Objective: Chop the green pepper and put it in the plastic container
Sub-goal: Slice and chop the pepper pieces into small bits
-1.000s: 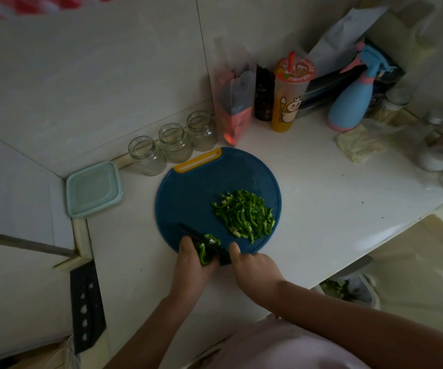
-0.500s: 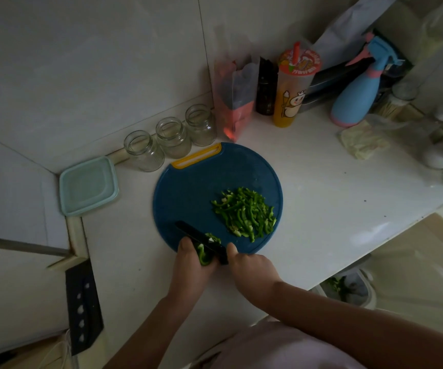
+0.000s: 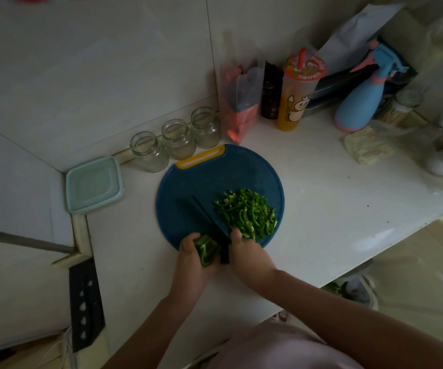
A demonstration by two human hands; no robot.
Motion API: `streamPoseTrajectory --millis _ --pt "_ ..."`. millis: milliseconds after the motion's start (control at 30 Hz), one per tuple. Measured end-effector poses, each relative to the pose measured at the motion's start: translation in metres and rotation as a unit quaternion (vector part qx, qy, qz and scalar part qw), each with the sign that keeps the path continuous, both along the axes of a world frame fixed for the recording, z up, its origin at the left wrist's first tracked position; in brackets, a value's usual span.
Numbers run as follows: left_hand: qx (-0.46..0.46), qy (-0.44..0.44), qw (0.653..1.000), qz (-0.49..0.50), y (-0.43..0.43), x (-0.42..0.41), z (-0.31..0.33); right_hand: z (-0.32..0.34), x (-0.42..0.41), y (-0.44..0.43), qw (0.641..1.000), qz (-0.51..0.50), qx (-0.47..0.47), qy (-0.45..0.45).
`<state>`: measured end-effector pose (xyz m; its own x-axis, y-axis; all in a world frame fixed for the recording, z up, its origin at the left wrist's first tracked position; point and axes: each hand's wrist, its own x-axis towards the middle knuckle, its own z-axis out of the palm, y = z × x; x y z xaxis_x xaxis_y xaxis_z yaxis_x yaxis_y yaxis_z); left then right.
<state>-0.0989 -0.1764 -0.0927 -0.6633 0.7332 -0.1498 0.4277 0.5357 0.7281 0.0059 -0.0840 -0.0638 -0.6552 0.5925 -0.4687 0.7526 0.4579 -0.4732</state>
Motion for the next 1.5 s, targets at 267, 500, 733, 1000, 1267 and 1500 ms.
streamPoseTrajectory --millis 267,500,733,1000,1267,1500 --pt "0.001 0.018 1.000 0.004 0.001 0.006 0.001 0.002 0.030 -0.013 0.994 0.088 0.070 -0.009" --pt "-0.015 0.004 1.000 0.021 0.001 0.004 0.002 0.003 0.028 -0.016 0.987 0.131 0.090 -0.016" --pt "-0.018 -0.003 1.000 0.022 0.003 0.003 0.001 0.004 0.027 -0.014 0.987 0.131 0.094 -0.018" --pt "-0.031 0.001 0.999 0.010 0.004 0.003 0.003 -0.002 0.024 -0.011 0.992 0.113 0.050 -0.015" --pt "-0.047 -0.010 0.999 -0.008 0.005 -0.002 0.001 0.004 0.010 0.001 0.995 0.094 -0.032 -0.012" --pt "-0.051 -0.016 0.999 -0.006 0.003 0.000 0.005 0.010 -0.035 0.003 0.997 0.052 -0.048 -0.008"
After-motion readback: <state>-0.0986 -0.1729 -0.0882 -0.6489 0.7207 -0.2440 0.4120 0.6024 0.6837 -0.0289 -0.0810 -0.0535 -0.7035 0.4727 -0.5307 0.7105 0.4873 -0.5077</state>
